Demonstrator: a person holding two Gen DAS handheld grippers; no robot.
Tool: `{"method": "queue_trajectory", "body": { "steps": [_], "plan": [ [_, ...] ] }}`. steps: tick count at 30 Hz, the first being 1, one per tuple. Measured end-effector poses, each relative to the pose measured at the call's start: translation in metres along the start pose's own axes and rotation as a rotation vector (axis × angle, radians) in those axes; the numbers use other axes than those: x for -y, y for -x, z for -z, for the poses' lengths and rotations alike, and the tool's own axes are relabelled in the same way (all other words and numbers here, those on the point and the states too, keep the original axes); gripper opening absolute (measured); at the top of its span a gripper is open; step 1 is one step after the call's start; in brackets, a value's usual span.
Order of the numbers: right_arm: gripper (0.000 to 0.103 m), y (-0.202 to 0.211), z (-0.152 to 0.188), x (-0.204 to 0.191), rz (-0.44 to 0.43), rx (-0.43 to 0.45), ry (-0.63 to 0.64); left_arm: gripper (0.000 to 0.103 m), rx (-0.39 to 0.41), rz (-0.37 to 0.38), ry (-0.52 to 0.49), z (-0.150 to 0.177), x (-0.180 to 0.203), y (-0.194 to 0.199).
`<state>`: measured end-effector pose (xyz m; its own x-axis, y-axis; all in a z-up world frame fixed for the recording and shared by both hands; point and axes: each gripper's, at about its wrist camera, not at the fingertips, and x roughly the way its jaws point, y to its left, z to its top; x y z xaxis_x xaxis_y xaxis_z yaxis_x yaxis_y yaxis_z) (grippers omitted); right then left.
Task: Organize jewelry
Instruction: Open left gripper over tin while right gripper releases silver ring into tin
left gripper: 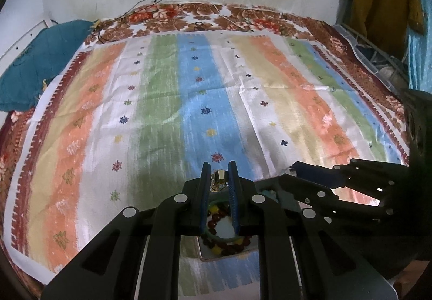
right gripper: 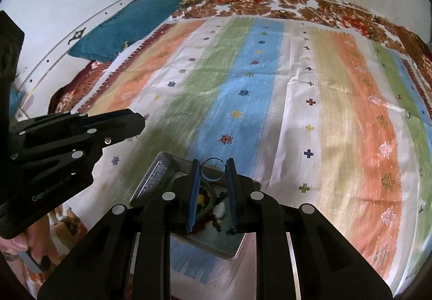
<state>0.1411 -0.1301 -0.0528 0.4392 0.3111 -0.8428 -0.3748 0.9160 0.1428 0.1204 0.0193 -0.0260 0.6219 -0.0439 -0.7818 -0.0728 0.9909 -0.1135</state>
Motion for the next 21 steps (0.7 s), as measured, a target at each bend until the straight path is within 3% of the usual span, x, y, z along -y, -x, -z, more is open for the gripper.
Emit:
{"method": "queue_trajectory", "body": {
  "steps": [12, 15, 21],
  "plan": [
    [0.021, 0.004, 0.009, 0.003, 0.0, 0.003, -0.041, 0.015, -0.001, 0.02, -0.003, 0.005, 0.002, 0.001],
    [0.039, 0.005, 0.01, 0.007, -0.012, 0.002, -0.07, 0.03, 0.004, 0.032, 0.018, 0.005, -0.004, 0.001],
    [0.045, 0.012, 0.015, 0.011, -0.017, 0.015, -0.082, 0.033, -0.007, 0.055, 0.048, 0.008, -0.011, 0.001]
  ]
}}
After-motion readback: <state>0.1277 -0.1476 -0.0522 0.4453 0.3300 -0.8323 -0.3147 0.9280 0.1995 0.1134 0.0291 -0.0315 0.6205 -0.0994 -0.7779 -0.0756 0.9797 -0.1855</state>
